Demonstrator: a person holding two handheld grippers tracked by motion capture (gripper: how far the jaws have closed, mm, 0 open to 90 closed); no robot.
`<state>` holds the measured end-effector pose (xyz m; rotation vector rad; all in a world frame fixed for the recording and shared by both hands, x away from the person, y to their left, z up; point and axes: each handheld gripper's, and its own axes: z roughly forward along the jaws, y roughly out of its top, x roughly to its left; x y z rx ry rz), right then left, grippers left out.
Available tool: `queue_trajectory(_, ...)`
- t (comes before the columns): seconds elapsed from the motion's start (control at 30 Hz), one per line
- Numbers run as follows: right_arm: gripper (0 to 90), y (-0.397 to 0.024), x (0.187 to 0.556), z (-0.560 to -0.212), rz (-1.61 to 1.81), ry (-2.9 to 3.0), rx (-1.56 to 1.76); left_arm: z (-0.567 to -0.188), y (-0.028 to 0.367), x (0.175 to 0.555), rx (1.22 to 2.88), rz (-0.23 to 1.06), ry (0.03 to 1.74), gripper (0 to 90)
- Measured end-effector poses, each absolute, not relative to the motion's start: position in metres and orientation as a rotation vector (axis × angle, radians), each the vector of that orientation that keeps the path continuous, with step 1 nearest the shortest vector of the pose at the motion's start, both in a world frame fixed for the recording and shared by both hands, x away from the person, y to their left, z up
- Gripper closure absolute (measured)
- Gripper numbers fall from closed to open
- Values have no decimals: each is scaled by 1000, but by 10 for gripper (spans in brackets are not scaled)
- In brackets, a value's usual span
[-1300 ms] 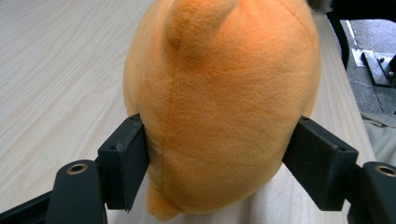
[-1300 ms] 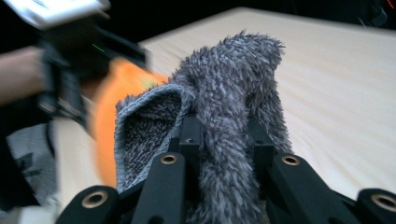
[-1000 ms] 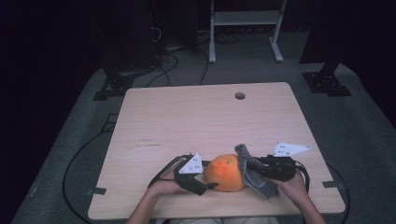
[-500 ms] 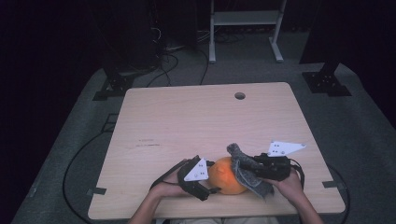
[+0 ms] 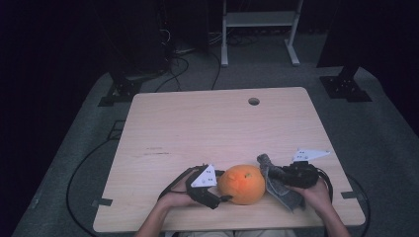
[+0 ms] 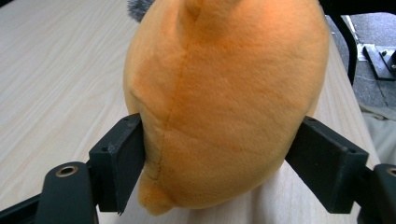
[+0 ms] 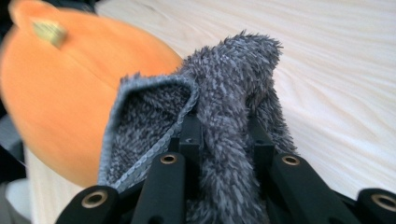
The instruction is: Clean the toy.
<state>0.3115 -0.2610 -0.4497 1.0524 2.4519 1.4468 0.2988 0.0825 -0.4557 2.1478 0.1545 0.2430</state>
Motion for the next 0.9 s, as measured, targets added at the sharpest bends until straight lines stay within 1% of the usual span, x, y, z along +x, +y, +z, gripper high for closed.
queue_trajectory(0.07,731,-262,311,-448,1468,2441,1052,-456,83,299,2154,240,161,212)
queue_trajectory(0.13,731,-263,307,-441,1567,2400,1017,-456,85,300,2162,232,166,210)
queue_trajectory(0.23,730,-256,300,-430,1659,2371,918,-457,86,301,2169,223,169,211)
queue_trajectory(0.3,730,-249,300,-433,1609,2421,886,-457,87,302,2176,223,171,216)
queue_trajectory(0.33,730,-246,303,-441,1587,2449,907,-457,87,302,2174,222,174,224)
queue_trajectory(0.43,730,-250,308,-447,1538,2456,964,-457,87,302,2166,221,185,227)
queue_trajectory(0.5,731,-254,310,-450,1443,2469,1003,-457,87,303,2166,215,189,227)
queue_trajectory(0.6,731,-257,303,-439,1535,2408,973,-458,87,303,2164,213,193,227)
queue_trajectory(0.67,730,-245,293,-418,1670,2346,844,-458,86,304,2156,208,196,228)
queue_trajectory(0.73,730,-239,290,-412,1682,2346,801,-458,85,304,2155,208,200,228)
queue_trajectory(0.77,730,-227,285,-406,1668,2362,725,-458,85,303,2156,210,200,228)
queue_trajectory(0.87,730,-218,283,-408,1618,2404,687,-458,85,303,2157,216,200,229)
queue_trajectory(0.9,730,-218,285,-417,1604,2414,701,-458,85,303,2157,216,201,234)
